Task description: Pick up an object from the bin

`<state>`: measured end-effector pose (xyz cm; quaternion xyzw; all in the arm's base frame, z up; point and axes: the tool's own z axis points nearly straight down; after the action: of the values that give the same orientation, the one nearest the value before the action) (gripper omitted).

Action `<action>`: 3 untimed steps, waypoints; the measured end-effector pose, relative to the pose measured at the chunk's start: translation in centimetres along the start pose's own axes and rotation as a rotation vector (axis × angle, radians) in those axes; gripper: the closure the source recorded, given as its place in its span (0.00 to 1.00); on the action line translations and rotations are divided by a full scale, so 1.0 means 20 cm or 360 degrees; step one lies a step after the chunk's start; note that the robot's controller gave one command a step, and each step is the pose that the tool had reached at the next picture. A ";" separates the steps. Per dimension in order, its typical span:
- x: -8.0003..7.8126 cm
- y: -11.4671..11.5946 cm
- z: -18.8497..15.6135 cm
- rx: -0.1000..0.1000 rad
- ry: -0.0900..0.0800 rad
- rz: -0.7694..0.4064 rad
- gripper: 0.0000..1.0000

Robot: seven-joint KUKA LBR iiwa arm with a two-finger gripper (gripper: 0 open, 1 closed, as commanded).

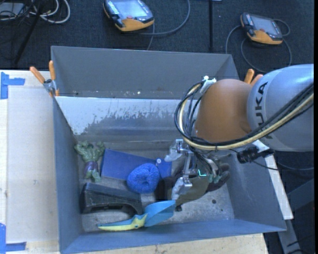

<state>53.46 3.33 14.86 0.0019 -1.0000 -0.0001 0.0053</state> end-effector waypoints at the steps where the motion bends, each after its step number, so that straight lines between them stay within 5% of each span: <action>1: -0.01 0.00 -0.02 0.0000 -0.0013 0.0002 0.00; 2: -0.20 0.11 0.28 0.0001 -0.0027 -0.0084 0.00; 3: -0.23 0.13 0.32 0.0000 -0.0028 -0.0111 0.00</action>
Offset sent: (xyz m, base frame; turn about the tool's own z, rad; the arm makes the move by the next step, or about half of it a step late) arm 0.0488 0.0299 -0.0786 -0.0719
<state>57.96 5.96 8.49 0.0368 -0.9993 -0.0003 -0.0034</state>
